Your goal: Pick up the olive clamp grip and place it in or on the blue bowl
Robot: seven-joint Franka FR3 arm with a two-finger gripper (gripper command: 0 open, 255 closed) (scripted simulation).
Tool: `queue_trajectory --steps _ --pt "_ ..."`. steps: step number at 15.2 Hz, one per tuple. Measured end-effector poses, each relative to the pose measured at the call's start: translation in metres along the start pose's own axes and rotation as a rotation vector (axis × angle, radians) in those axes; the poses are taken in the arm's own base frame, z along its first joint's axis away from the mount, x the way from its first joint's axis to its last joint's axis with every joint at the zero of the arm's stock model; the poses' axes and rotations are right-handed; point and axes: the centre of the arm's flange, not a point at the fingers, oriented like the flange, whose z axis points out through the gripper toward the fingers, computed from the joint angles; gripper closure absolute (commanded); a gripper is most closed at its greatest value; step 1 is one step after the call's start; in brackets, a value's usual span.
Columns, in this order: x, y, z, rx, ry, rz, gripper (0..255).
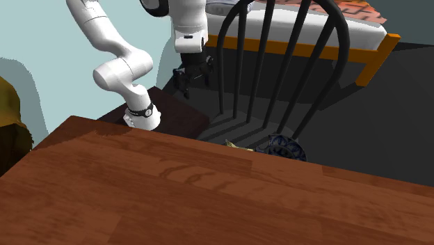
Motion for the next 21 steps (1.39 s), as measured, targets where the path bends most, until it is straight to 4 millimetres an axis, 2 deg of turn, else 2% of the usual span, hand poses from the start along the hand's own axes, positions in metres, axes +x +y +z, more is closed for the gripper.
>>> queue_trajectory --steps 5,7,9,17,21 --pt "0.031 -0.012 0.056 0.007 -0.014 0.072 0" --pt "0.049 -0.021 0.075 0.010 -0.018 0.101 0" --pt "0.060 -0.026 0.103 0.013 -0.025 0.129 0" --pt "0.110 -0.048 0.191 0.026 -0.045 0.243 0" --pt "0.114 -0.049 0.216 0.027 -0.047 0.257 0"
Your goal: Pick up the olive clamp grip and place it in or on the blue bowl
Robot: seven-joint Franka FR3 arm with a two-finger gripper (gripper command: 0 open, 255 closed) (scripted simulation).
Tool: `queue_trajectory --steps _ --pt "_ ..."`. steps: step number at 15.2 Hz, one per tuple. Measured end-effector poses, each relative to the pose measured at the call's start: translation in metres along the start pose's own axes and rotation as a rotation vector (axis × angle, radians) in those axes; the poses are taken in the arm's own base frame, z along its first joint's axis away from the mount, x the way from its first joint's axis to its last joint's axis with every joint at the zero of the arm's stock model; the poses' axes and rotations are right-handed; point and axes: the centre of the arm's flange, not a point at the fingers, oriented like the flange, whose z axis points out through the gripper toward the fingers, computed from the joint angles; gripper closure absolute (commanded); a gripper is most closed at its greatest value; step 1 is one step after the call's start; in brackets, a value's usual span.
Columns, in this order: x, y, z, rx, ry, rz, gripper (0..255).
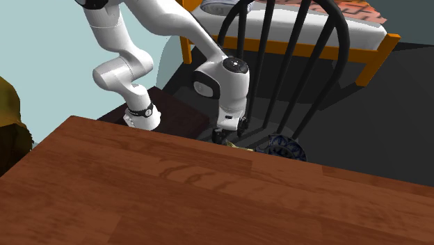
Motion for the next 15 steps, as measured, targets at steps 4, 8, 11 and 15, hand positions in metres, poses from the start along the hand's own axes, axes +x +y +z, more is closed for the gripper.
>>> queue_trajectory --steps 4,8,11,15 --pt "0.001 0.001 0.021 0.000 0.000 0.001 0" --pt "0.001 0.000 0.026 0.000 0.000 0.001 0" --pt "0.001 0.000 0.026 0.001 0.000 0.001 0" --pt "0.001 0.000 0.026 0.001 0.000 0.001 255"
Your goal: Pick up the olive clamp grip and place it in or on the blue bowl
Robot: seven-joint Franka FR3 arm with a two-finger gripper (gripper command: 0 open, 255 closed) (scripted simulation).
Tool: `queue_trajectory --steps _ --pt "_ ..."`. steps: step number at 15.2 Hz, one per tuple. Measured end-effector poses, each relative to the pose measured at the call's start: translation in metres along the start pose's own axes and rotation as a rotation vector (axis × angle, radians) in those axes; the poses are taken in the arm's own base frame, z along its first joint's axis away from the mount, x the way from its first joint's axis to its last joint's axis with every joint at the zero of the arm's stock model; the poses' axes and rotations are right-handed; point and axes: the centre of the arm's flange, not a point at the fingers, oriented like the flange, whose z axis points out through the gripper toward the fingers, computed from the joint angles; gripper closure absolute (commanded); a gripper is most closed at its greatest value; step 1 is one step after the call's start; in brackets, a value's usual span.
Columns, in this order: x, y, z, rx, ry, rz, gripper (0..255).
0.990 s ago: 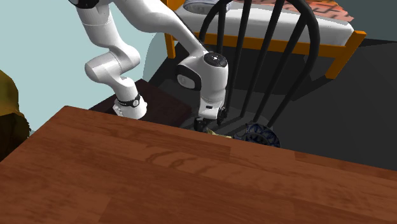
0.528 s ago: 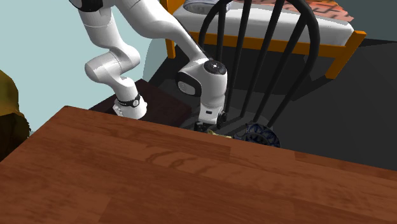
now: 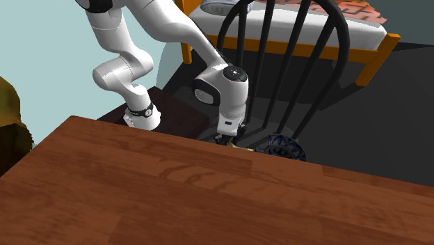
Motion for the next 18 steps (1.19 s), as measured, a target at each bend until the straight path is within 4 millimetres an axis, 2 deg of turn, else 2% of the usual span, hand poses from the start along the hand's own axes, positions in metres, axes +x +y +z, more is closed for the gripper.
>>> queue_trajectory --steps 8,18 --pt "0.000 0.000 -0.002 0.000 0.000 0.000 255" --pt "0.000 -0.001 -0.051 0.000 0.000 0.000 255"
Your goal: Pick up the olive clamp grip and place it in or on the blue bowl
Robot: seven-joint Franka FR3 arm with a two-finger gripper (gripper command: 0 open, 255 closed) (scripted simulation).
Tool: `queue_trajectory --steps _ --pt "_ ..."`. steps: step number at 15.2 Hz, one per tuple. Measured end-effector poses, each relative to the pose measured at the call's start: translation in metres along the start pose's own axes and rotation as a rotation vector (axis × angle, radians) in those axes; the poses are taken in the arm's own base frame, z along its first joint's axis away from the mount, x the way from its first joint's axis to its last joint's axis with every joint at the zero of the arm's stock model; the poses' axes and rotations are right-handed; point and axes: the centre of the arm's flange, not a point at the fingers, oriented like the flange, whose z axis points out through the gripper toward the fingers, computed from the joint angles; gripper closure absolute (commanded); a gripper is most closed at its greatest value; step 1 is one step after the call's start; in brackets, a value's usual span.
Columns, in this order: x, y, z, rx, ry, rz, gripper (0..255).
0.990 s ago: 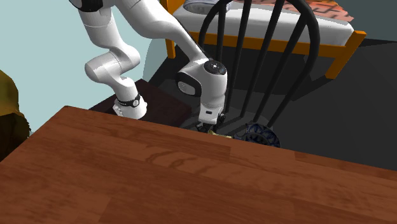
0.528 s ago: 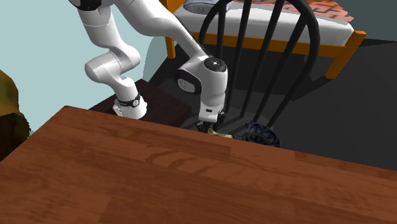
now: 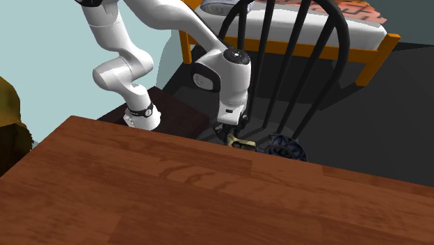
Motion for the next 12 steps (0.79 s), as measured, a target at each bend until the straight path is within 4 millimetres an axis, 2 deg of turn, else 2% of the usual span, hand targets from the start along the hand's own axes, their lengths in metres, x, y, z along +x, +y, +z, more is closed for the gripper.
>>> queue_trajectory --steps 12 --pt "0.001 0.000 -0.064 0.000 0.000 0.000 255"
